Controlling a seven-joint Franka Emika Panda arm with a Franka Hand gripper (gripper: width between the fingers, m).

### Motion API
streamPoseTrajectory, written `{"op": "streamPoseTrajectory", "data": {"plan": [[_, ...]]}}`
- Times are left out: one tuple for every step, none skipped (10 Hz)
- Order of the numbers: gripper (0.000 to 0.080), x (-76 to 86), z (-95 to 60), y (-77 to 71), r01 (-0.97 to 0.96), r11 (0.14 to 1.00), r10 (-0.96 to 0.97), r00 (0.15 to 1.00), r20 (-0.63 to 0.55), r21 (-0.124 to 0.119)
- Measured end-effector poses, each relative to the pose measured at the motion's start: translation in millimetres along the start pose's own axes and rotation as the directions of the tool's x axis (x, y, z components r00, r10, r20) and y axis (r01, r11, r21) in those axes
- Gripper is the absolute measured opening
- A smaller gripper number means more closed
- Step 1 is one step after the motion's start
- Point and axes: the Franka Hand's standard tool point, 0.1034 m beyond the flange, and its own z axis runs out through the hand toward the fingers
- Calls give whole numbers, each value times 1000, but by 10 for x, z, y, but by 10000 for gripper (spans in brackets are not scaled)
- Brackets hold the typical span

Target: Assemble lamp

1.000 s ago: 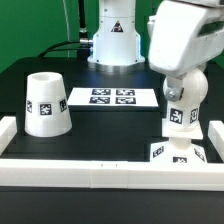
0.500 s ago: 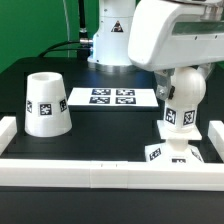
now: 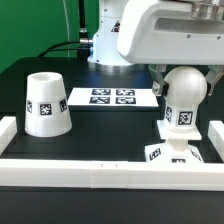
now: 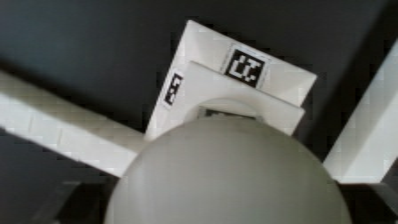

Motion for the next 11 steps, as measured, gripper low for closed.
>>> {"op": "streamPoseTrajectory", "data": {"plan": [[577,8,1,1,-113,993,113,994,-7,18],[577,15,2,13,-198,980,198,980,-11,34],[577,22,1,23,-268,962,268,963,-11,50],[577,38,-2,22,-352,934,353,935,-15,56],[577,48,-6,18,-427,902,429,903,-15,63],[577,49,-6,16,-468,881,470,883,-12,64],[577,49,-6,12,-534,843,535,845,-7,64],[577,50,-7,11,-583,810,584,811,-3,65],[577,50,-8,9,-623,779,624,781,0,65],[577,50,-9,4,-680,730,681,732,6,65],[577,48,-12,1,-735,675,736,677,12,68]]}}
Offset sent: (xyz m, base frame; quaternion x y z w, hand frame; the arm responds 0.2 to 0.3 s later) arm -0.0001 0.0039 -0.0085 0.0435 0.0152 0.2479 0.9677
